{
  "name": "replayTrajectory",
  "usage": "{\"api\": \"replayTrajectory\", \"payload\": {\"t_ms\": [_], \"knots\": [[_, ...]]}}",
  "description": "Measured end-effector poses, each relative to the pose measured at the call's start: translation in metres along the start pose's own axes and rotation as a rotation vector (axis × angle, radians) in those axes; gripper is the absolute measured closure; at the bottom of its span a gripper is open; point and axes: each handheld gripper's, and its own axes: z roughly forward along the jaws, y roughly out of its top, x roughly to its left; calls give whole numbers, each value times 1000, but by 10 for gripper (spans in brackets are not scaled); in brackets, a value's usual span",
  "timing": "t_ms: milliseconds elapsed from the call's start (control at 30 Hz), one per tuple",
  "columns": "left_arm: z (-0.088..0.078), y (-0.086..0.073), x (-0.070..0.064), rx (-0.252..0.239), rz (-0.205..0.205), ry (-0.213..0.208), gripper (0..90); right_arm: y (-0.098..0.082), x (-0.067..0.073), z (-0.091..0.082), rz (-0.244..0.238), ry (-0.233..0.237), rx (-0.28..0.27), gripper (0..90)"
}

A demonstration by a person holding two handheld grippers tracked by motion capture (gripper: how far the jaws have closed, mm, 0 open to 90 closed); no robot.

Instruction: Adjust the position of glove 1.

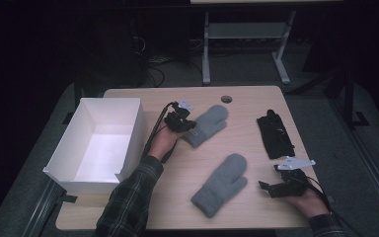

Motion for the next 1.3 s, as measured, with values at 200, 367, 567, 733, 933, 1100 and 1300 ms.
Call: {"api": "replayTrajectory", "payload": {"t_ms": [200, 367, 567, 733, 933, 1100, 1300], "knots": [[23, -6, 6, 31, -42, -20, 895, 0, 0, 0, 0, 0, 0, 112], [26, -11, 8, 34, -69, -49, 896, 0, 0, 0, 0, 0, 0, 112], [21, -14, -4, 58, -49, -78, 897, 0, 0, 0, -1, 0, 0, 112], [12, -24, -18, 60, -39, -105, 897, 0, 0, 0, 0, 0, 0, 112], [-1, -38, -34, 56, -50, -122, 897, 0, 0, 0, -1, -1, 0, 112], [-13, -48, -44, 61, -35, -133, 897, 0, 0, 0, 2, -2, -1, 112], [-32, -66, -60, 82, -10, -155, 897, 0, 0, 0, 3, -2, -1, 112]]}}
